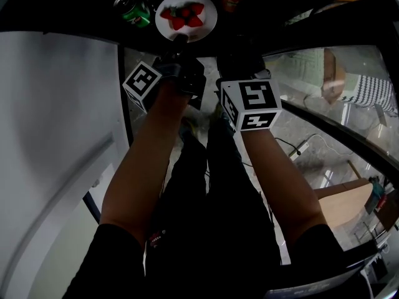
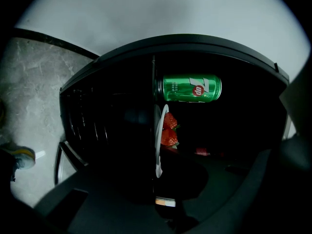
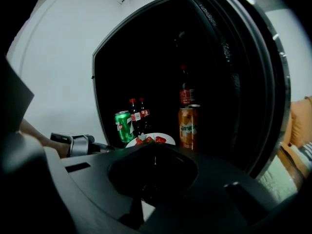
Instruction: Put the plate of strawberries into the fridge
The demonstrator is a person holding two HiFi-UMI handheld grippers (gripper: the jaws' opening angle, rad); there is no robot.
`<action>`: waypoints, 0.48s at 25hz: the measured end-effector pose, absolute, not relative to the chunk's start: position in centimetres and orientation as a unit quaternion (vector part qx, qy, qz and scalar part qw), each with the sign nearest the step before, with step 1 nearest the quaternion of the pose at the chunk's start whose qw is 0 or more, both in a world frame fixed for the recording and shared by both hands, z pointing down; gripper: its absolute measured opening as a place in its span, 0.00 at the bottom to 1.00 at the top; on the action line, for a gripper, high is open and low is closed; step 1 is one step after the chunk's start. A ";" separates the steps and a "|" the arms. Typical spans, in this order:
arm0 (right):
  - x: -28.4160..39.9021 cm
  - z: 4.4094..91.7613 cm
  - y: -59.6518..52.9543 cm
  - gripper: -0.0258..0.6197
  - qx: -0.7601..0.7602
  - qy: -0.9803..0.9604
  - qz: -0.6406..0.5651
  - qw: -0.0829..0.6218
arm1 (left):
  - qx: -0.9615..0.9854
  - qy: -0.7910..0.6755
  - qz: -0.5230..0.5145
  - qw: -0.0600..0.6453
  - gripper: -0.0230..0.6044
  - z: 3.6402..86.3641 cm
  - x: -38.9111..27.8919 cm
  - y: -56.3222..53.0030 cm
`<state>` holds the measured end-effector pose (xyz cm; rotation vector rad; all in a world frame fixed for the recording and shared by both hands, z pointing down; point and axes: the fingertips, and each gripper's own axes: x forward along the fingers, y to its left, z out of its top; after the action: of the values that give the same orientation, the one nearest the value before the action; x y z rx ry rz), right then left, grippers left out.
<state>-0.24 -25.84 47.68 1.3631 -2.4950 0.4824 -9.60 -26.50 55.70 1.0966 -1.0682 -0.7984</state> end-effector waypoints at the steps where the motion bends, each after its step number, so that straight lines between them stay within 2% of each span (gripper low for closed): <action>1: -0.2 47.8 -25.9 0.05 0.469 -0.858 0.167 0.129 | 0.485 -0.466 -0.355 0.649 0.07 55.6 -9.6 -26.5; 9: -0.1 48.1 -25.7 0.05 0.472 -0.856 0.167 0.131 | 0.527 -0.477 -0.324 0.624 0.07 55.0 -9.7 -26.1; 12: -0.2 48.3 -25.4 0.05 0.472 -0.856 0.163 0.135 | 0.568 -0.481 -0.291 0.601 0.11 54.4 -9.6 -25.7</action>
<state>-0.16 -25.42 48.31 1.3685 -2.4791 0.4718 -9.59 -25.67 54.44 1.3150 -1.1153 -0.6731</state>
